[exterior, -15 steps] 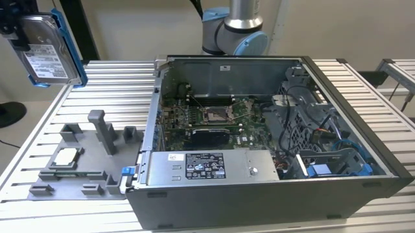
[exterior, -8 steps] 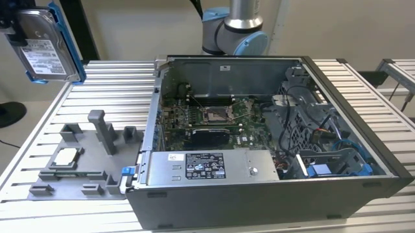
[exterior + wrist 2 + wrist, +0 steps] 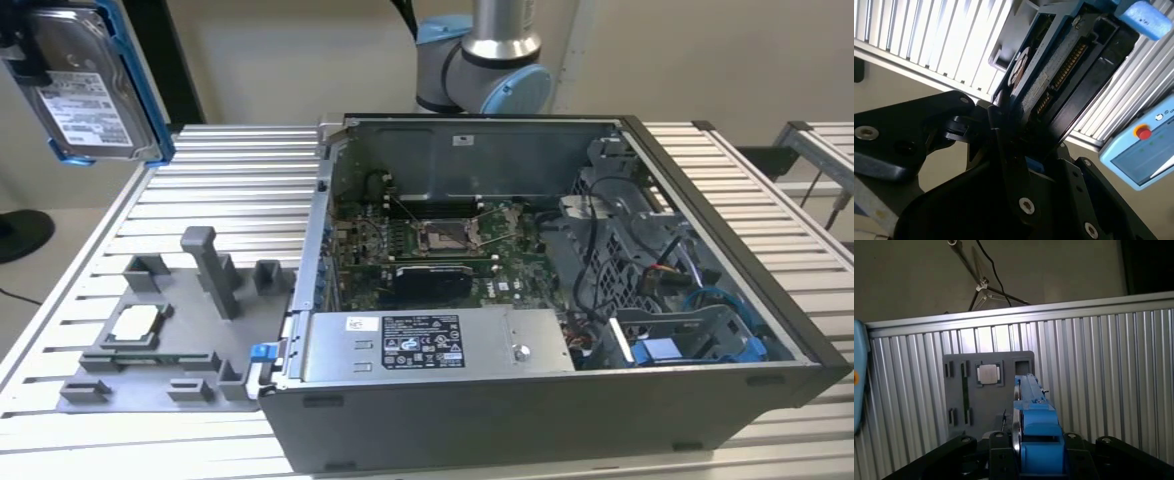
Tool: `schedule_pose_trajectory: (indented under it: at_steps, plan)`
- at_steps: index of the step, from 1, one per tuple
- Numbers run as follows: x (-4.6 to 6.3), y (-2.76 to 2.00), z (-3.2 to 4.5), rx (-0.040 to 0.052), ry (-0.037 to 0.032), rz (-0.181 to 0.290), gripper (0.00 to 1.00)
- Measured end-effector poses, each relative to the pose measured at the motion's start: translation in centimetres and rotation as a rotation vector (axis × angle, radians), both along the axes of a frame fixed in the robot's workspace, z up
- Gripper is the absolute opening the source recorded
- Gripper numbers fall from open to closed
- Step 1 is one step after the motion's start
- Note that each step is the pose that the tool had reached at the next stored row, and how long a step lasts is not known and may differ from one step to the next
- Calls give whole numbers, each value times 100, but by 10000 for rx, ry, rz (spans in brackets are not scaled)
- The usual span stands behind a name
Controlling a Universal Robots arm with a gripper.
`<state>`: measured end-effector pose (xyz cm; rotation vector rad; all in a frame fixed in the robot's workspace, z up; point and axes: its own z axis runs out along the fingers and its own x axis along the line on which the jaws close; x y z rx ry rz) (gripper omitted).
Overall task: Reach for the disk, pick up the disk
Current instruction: 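Pick up the disk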
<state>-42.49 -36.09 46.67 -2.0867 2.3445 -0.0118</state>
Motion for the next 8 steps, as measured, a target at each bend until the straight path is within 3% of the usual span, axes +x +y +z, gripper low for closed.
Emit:
schedule_pose_trajectory:
  at_steps: [8]
  plan:
    - [0, 0, 86, -1, 1, 0, 0]
